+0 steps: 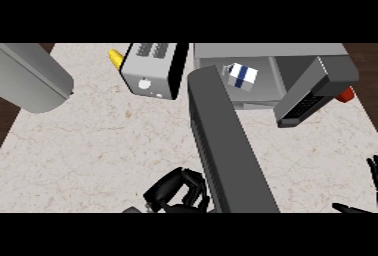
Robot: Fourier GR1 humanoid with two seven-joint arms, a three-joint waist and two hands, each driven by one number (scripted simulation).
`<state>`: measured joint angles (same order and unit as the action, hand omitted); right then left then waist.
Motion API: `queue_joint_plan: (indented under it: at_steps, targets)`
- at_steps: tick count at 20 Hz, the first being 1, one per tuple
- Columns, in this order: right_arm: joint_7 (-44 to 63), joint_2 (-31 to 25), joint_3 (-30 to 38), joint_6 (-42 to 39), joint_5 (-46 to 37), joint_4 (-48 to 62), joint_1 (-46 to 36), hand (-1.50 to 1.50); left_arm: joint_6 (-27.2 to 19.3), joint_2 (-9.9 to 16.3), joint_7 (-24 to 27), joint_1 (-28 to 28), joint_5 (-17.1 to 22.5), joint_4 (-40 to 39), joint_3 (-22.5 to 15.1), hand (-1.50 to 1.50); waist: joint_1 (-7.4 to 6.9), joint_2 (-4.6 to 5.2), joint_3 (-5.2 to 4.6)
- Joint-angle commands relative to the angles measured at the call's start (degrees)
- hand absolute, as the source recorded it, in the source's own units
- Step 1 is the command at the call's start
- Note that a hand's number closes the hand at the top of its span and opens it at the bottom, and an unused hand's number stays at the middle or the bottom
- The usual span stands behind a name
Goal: Pick up the milk, place it into the microwave and close the microwave
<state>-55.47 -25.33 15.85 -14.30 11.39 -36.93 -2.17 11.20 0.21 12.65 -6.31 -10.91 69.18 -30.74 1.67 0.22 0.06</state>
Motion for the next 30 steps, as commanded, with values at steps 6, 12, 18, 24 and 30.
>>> queue_joint_plan:
  at_steps: [6,12,18,24,30]
  targets:
    - [-4.98,-3.19,-0.76,-10.15,1.73,-2.66,0.96,-1.5,-10.33,-0.21,-0.36,-10.99,8.73,-11.36,-17.88,1.5,1.19,0.13,-0.13]
    - [-2.91,-0.96,-4.06,-9.79,2.44,-8.6,-0.38,-1.5,-18.04,-0.18,3.91,-14.37,18.85,-9.63,-24.38,1.5,2.75,0.37,-0.25]
    - [-0.49,-0.98,-5.98,-9.54,3.67,-12.79,-0.67,-1.5,-25.49,-0.14,3.53,-20.09,25.51,-9.79,-27.49,-1.5,5.91,0.82,-0.32]
    - [3.29,-2.36,-6.98,-10.35,6.01,-16.71,-1.97,-1.5,-30.33,-0.15,2.05,-26.85,30.69,-10.83,-27.6,1.5,8.69,1.16,-0.35]
    - [6.48,-2.48,-9.88,-10.08,5.93,-19.8,-3.33,-1.5,-34.31,-0.19,2.6,-33.2,34.29,-12.36,-26.95,1.5,11.08,1.84,-0.31]
